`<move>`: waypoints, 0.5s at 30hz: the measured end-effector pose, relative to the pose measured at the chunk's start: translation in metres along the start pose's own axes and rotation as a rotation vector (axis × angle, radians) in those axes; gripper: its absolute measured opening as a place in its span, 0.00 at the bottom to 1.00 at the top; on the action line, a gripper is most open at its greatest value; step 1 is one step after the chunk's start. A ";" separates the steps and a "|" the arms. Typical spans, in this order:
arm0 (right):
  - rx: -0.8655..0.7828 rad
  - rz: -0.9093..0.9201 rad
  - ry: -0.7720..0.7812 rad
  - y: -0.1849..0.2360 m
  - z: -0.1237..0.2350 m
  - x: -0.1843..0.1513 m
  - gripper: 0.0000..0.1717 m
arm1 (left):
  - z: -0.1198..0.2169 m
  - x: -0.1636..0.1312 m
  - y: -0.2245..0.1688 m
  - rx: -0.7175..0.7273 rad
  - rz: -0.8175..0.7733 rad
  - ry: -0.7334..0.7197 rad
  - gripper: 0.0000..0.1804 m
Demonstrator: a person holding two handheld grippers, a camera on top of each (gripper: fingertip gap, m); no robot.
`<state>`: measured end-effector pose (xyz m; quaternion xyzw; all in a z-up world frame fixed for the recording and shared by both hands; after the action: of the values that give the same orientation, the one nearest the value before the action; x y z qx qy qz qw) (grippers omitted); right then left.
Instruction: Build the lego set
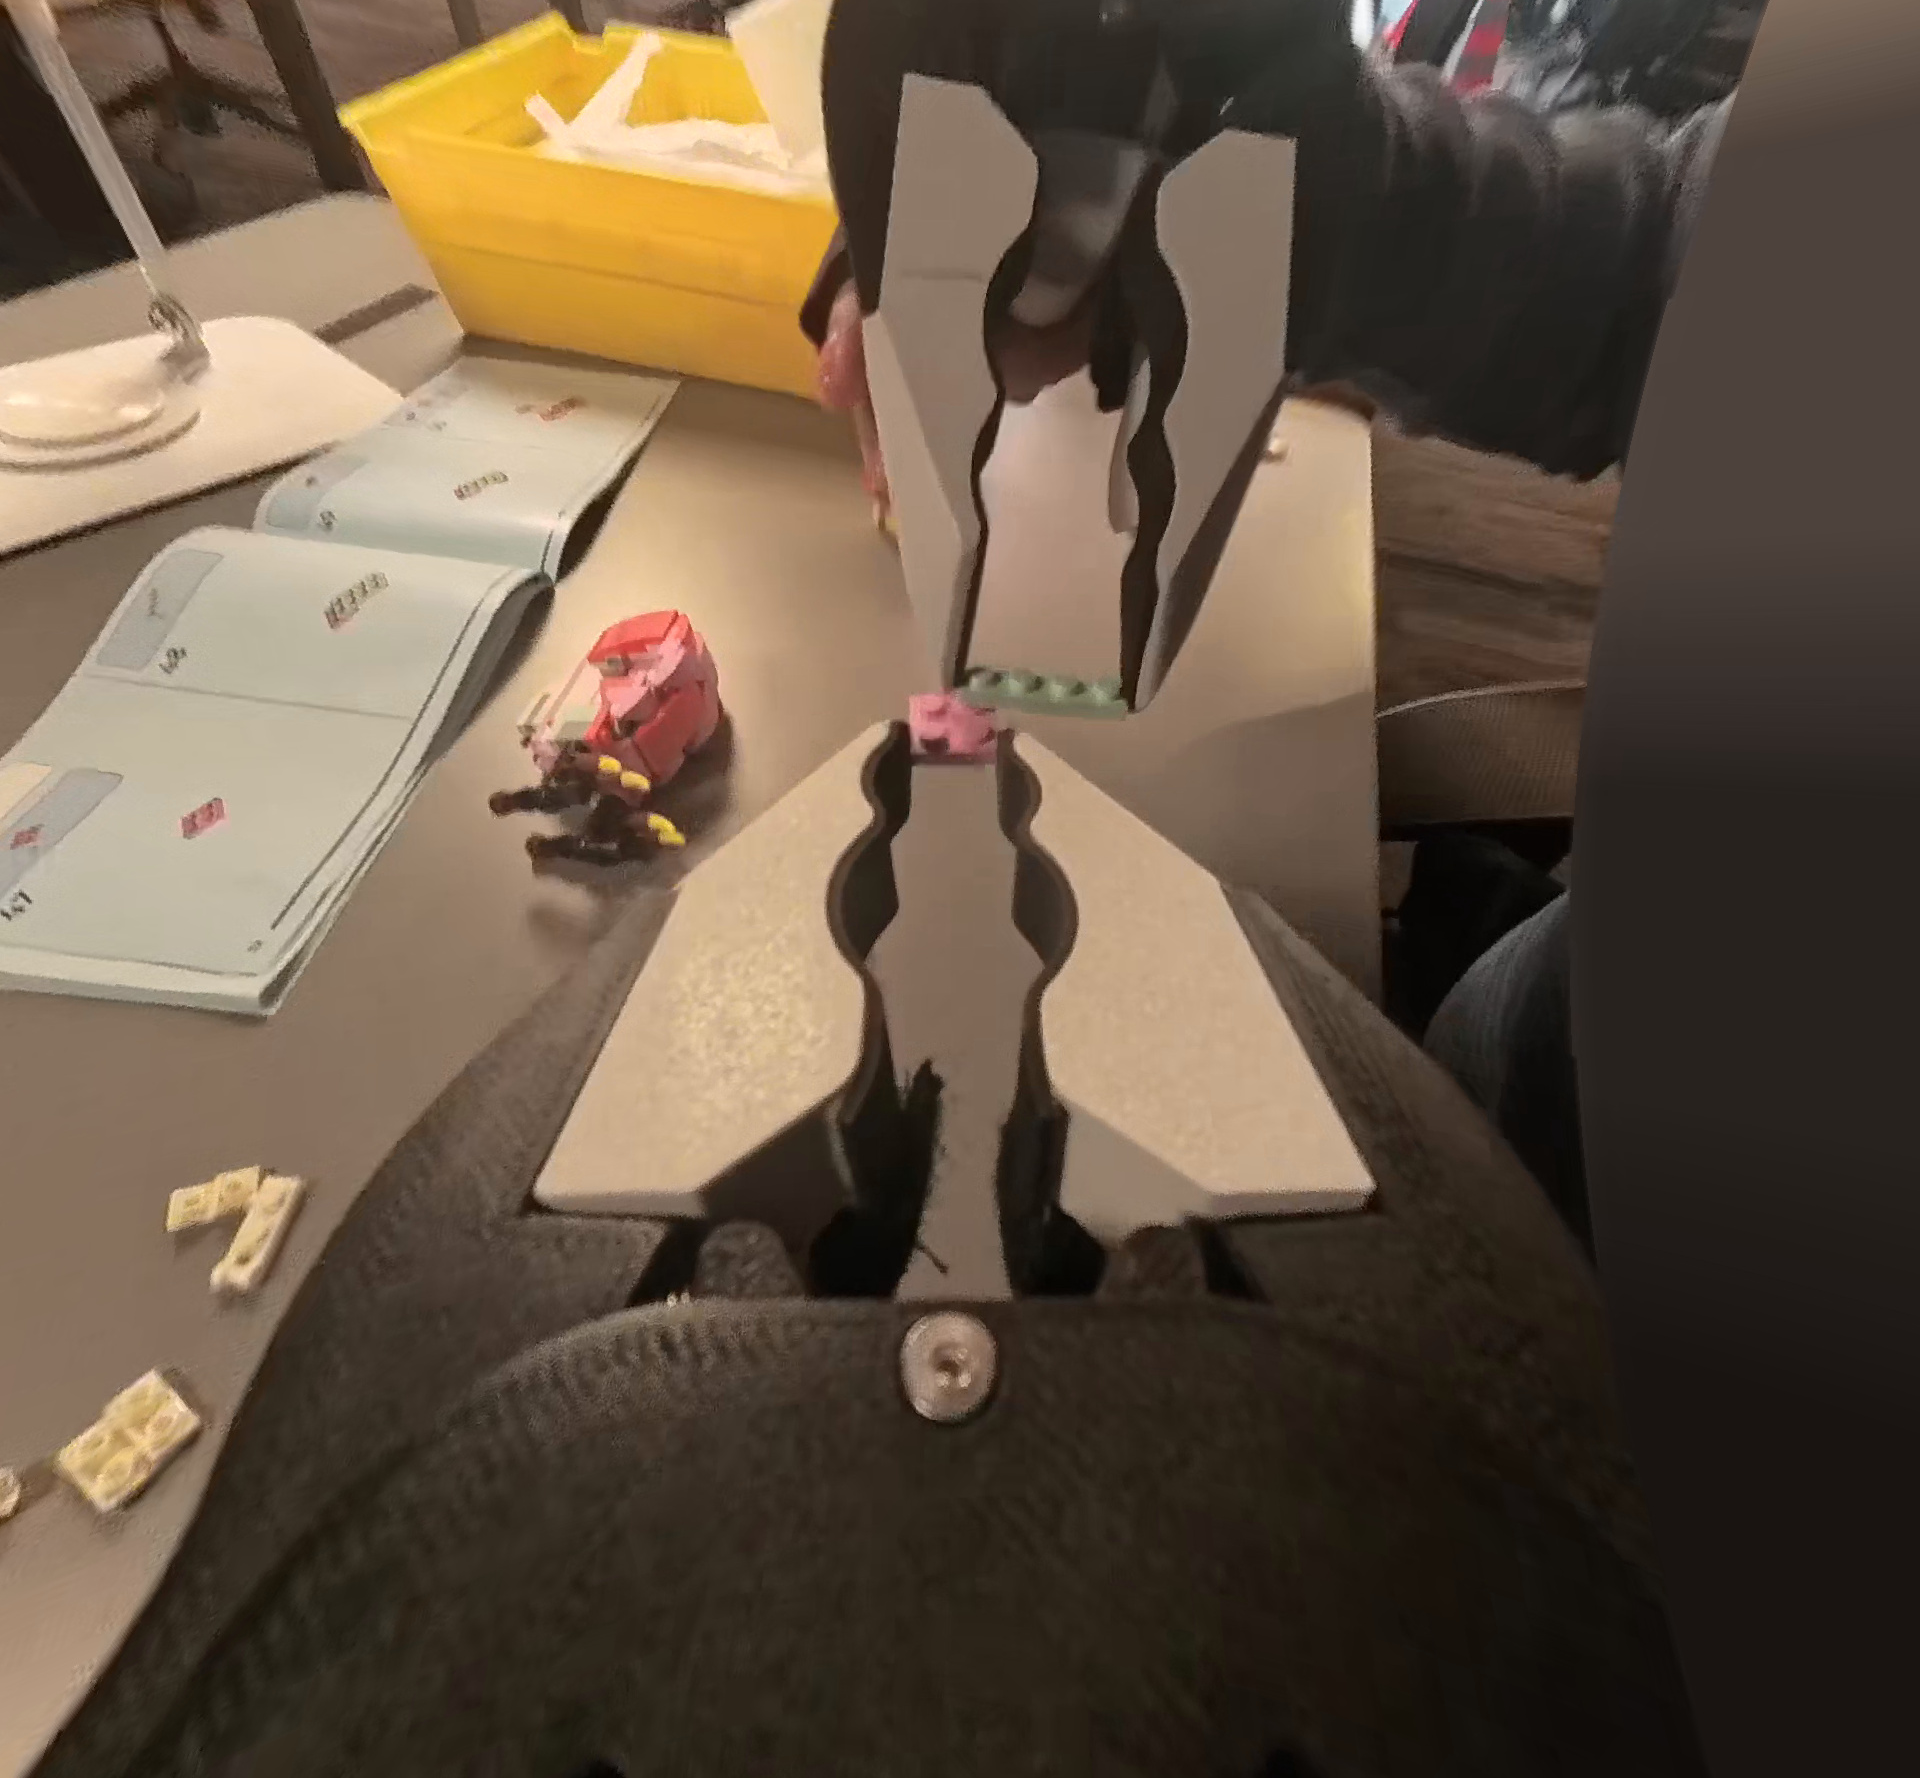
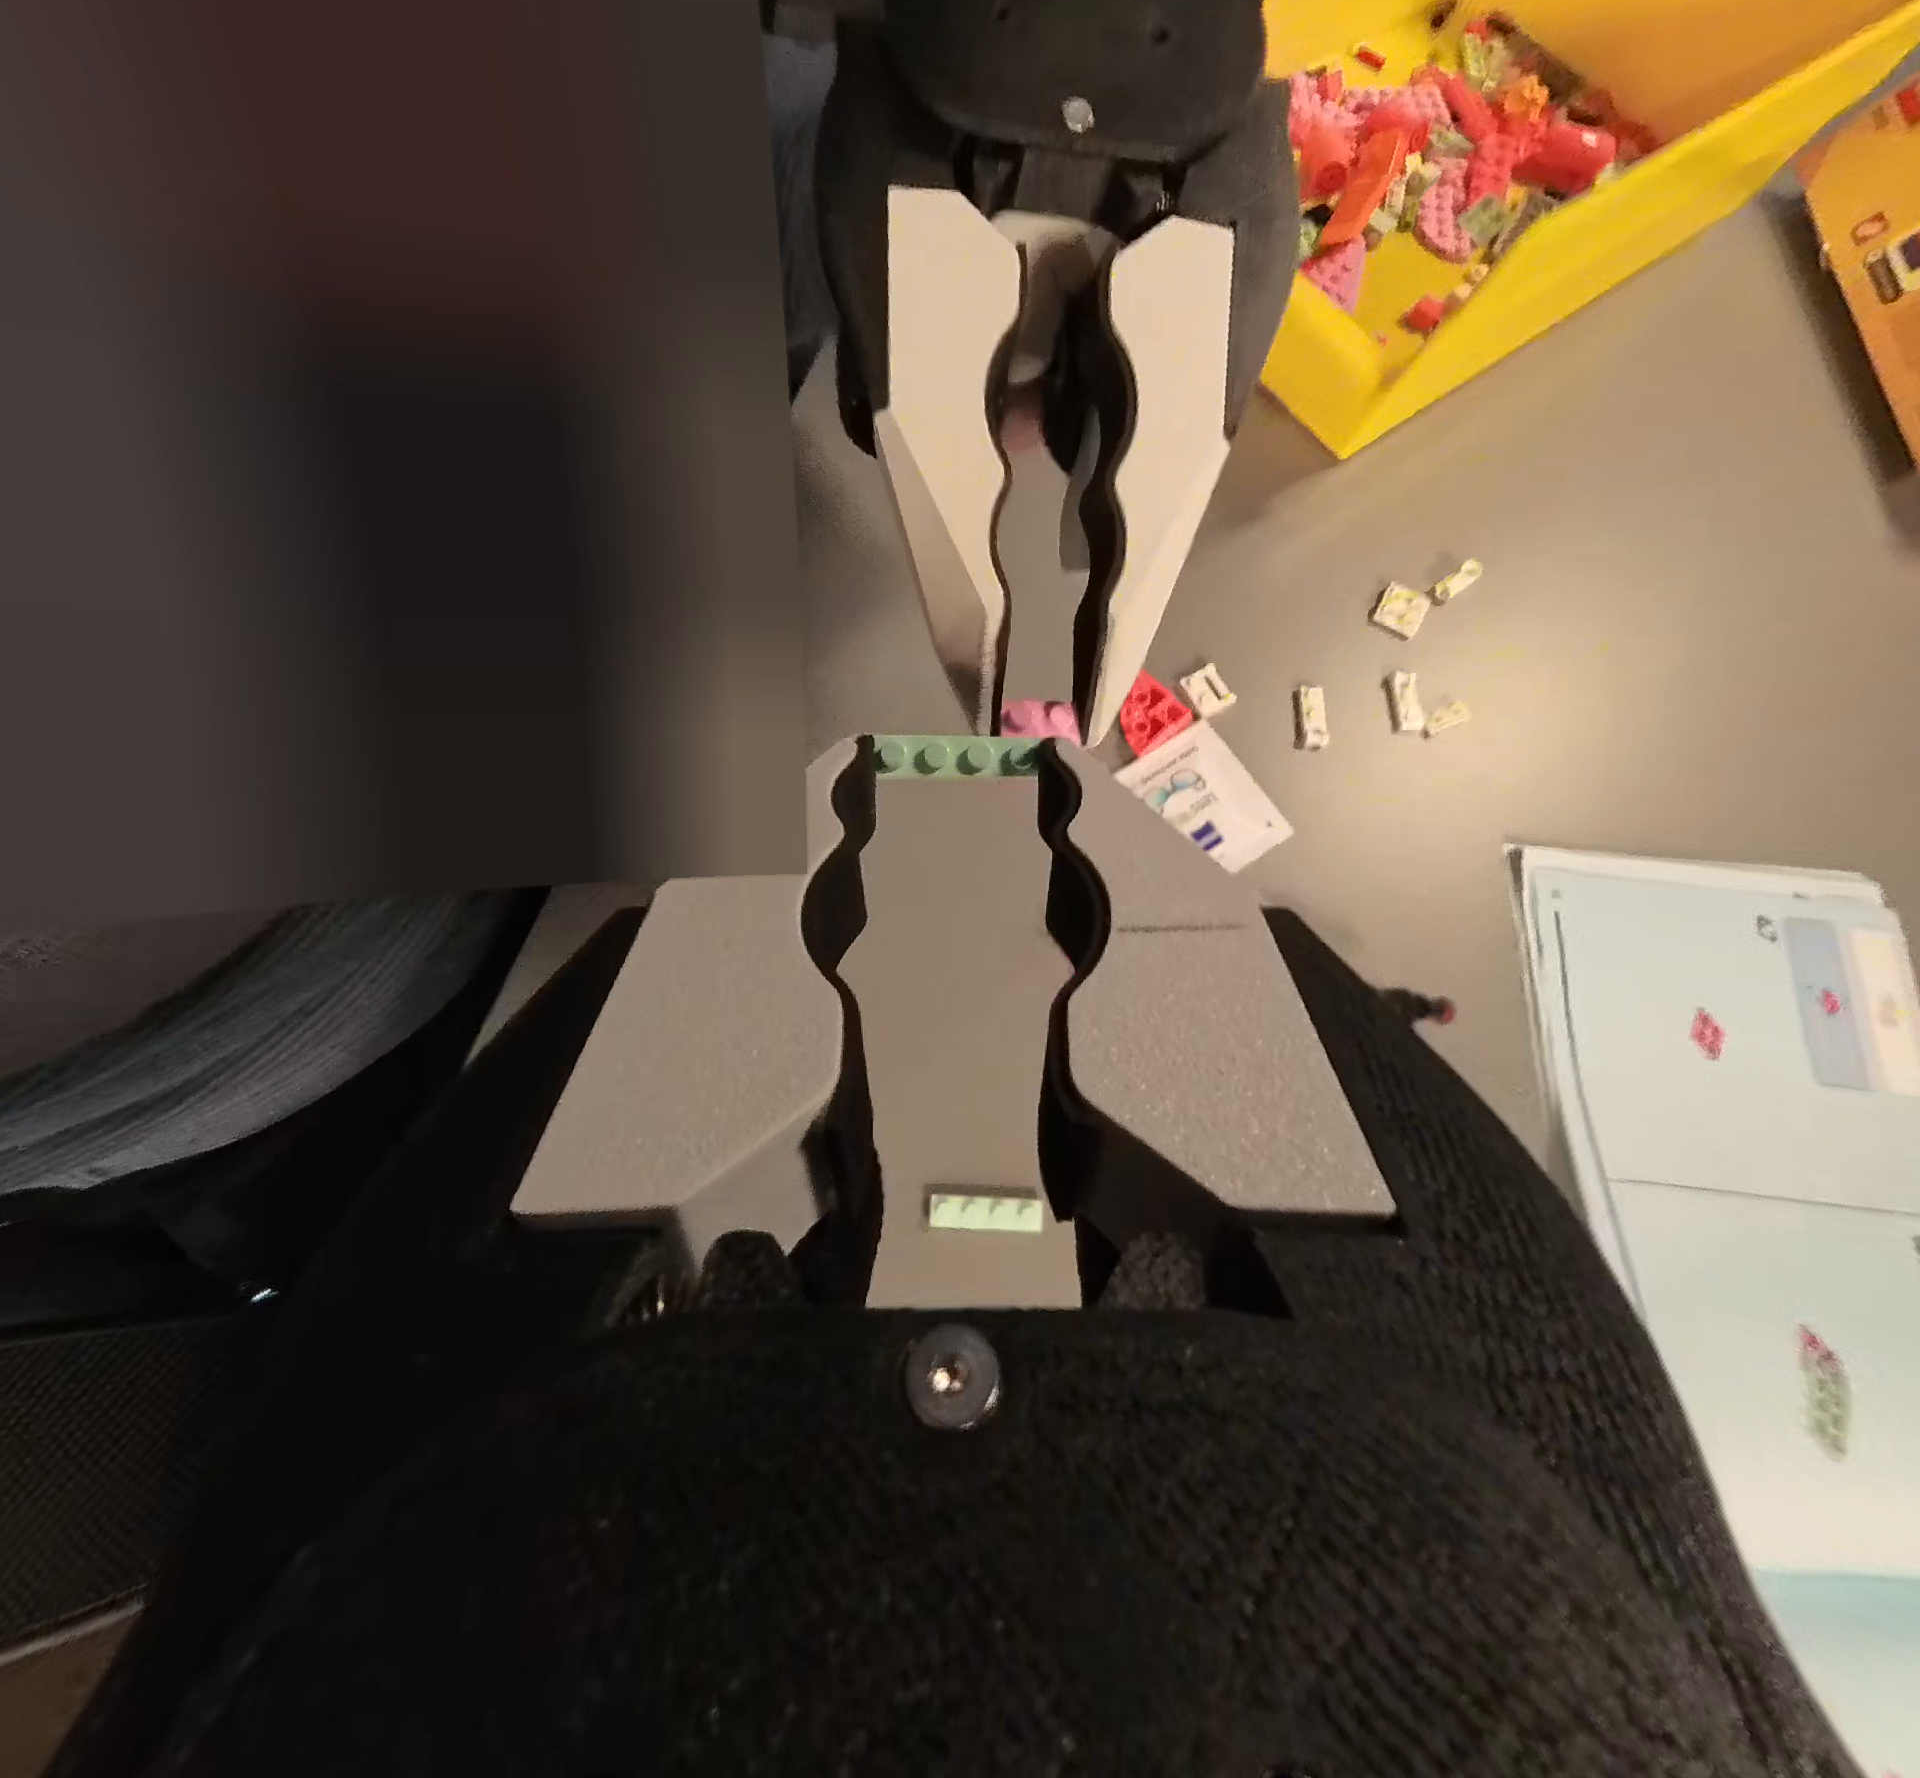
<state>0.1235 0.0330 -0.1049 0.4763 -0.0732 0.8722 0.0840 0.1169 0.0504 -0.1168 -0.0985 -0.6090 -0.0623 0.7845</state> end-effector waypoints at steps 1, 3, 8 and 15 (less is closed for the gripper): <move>-0.010 -0.015 0.013 0.000 -0.003 -0.008 0.17 | -0.002 -0.009 0.001 0.009 0.004 0.052 0.08; -0.022 -0.069 0.056 0.003 -0.011 -0.033 0.17 | -0.006 -0.030 0.002 0.010 0.024 0.183 0.08; -0.039 -0.170 0.107 0.016 -0.032 -0.084 0.17 | -0.017 -0.084 0.001 0.005 0.070 0.439 0.08; -0.127 -0.233 -0.124 0.017 -0.030 -0.081 0.17 | -0.026 -0.100 -0.010 0.072 0.103 0.418 0.27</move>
<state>0.1383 0.0161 -0.1898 0.5284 -0.0774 0.8191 0.2097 0.1143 0.0328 -0.2190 -0.0864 -0.4289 -0.0193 0.8990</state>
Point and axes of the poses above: each gripper's, where its closed fingertips meet, z back along the fingers, x out of its top, y = z × x across the jaws, the point moved 1 cm from there along z, back along the fingers, and after that the axes turned 5 degrees about -y, right-handed, at the moved point
